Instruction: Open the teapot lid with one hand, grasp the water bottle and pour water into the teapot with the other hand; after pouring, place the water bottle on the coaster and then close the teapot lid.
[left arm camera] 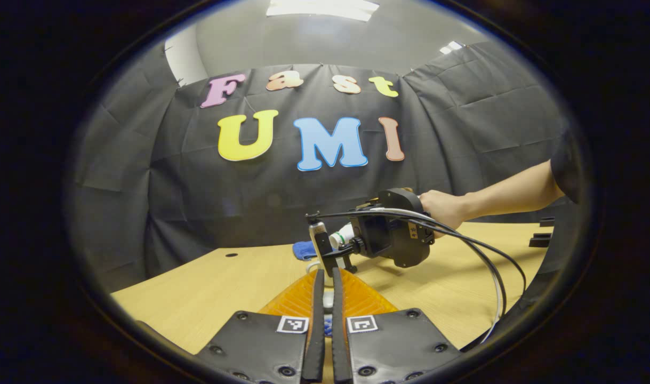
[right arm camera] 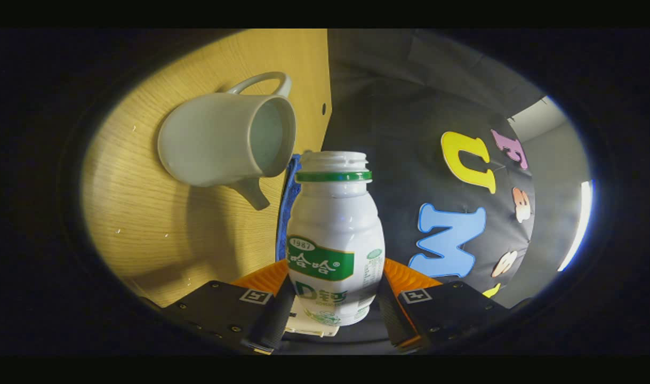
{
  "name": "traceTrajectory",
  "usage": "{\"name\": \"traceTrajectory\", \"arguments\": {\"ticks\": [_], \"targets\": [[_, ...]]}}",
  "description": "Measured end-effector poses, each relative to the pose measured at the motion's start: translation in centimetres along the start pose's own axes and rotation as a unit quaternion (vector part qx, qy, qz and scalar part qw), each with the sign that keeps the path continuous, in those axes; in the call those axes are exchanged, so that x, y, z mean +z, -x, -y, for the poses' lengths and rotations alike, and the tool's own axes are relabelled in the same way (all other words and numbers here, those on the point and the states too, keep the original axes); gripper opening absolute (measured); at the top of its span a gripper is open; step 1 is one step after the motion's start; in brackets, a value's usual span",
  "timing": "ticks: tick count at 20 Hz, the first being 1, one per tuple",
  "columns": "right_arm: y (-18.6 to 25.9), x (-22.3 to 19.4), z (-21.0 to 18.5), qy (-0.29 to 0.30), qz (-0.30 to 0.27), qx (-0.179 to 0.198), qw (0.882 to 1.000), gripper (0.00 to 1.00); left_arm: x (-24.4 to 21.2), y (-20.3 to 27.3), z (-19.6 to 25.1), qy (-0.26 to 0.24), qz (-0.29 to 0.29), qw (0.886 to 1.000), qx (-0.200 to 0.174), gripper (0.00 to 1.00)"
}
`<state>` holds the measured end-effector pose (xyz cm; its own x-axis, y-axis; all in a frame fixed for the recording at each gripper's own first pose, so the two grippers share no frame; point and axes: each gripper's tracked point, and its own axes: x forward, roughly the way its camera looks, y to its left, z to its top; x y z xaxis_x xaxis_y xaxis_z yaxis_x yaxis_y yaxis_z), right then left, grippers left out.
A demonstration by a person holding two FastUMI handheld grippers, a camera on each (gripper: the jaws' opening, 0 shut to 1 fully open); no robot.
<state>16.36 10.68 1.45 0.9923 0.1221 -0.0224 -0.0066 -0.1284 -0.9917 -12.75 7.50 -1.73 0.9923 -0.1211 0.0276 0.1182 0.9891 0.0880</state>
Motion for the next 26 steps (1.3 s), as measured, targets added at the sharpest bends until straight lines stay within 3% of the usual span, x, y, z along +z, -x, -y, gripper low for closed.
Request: {"name": "traceTrajectory", "arguments": {"ticks": [6, 7, 26], "targets": [[0.3, 0.3, 0.6, 0.018, 0.001, -0.01, 1.0, 0.73, -0.3, -0.3, -0.2, 0.009, -0.004, 1.0, 0.004, 0.16], [0.1, 0.2, 0.8, 0.021, 0.002, -0.012, 1.0, 0.72, -0.1, -0.2, -0.2, 0.009, -0.004, 1.0, 0.003, 0.12], [-0.2, 0.7, 2.3, 0.074, 0.009, -0.036, 0.997, 0.73, -0.3, -0.3, 0.0, 0.006, -0.005, 1.0, -0.002, 0.12]]}}
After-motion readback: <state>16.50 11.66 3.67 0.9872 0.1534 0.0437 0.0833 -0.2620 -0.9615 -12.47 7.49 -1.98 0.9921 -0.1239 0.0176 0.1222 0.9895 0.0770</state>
